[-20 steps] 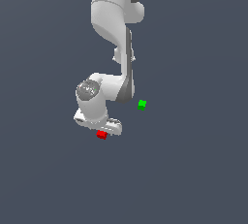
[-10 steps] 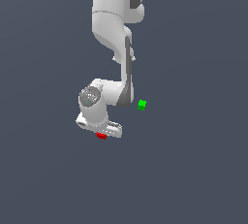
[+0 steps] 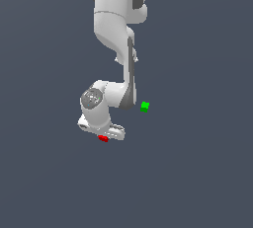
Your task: Stack the red cube on top of the green cube.
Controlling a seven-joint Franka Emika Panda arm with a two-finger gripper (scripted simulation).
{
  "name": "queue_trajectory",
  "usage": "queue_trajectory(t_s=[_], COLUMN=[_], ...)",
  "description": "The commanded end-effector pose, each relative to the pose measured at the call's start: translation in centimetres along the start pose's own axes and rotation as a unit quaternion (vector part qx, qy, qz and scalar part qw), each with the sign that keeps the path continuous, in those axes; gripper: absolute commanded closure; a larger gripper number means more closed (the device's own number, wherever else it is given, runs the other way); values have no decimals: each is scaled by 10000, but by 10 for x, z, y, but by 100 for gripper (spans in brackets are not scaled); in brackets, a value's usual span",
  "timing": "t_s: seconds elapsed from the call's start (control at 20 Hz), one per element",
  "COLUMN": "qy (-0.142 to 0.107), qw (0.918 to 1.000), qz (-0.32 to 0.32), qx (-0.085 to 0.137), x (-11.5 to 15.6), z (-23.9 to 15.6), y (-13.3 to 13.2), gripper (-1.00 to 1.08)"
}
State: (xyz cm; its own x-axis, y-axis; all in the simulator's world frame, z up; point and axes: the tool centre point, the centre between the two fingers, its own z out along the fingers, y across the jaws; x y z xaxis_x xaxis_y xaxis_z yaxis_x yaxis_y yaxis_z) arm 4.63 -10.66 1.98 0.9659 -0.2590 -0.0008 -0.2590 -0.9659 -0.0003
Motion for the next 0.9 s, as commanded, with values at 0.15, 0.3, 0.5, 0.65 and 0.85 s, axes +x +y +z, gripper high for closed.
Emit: queue_trajectory(t_s=[0.15, 0.3, 0.5, 0.65, 0.85], qy=[1, 1, 2, 2, 2], qw=[10000, 10000, 10000, 10000, 10000], qz=[-1, -1, 1, 1, 1], qx=[-1, -1, 0, 0, 0], x=[0, -1, -1, -1, -2], z=[-5, -15, -38, -61, -84], y=[0, 0, 0, 0, 0], gripper=[108, 108, 108, 108, 108])
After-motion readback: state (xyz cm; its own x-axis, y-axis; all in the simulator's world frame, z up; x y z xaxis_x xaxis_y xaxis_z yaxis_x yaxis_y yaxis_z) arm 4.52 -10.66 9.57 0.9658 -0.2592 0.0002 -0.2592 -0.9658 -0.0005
